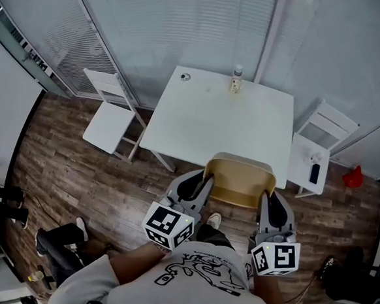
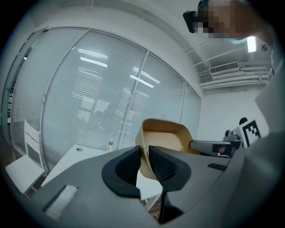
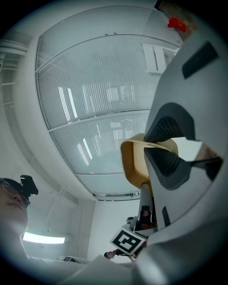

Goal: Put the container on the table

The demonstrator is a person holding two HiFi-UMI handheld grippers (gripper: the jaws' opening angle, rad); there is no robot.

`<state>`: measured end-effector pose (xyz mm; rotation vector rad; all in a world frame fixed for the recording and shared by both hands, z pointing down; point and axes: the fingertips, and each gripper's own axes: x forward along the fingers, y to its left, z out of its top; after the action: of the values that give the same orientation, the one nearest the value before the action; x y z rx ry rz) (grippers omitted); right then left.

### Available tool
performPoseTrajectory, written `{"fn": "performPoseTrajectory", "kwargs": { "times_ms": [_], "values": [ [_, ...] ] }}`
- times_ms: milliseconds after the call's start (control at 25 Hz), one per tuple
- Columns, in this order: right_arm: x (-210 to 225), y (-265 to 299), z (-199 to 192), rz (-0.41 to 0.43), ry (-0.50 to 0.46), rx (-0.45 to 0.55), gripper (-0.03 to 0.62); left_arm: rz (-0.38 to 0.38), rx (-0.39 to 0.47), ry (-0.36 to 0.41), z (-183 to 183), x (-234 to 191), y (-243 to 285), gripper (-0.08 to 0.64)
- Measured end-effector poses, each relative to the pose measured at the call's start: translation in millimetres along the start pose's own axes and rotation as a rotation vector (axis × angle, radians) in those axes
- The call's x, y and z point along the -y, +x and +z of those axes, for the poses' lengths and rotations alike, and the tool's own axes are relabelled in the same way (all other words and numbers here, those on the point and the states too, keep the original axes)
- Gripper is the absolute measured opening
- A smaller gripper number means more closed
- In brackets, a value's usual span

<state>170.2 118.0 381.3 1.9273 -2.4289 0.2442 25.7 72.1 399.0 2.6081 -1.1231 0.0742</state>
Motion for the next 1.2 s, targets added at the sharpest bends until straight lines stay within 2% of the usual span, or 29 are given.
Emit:
{"fn": "performPoseTrajectory", "kwargs": {
  "times_ms": [200,600,1200],
  "values": [
    [21.5,21.3,1.4,0.027,-0.002,-0.006,0.035,0.023,0.003,-0.009,-0.2,-4.4,25.5,0.054],
    [34.3,47.8,2.8,0.058,0.003,-0.012,0.035,0.057,0.008,-0.020,5.0,-17.4,47.3,0.054],
    [53.3,126.4,10.4,0.047,-0.001,-0.026,0.035,0.051,0.002,-0.043,21.9,-72.5,109.0,0.054]
  ]
}}
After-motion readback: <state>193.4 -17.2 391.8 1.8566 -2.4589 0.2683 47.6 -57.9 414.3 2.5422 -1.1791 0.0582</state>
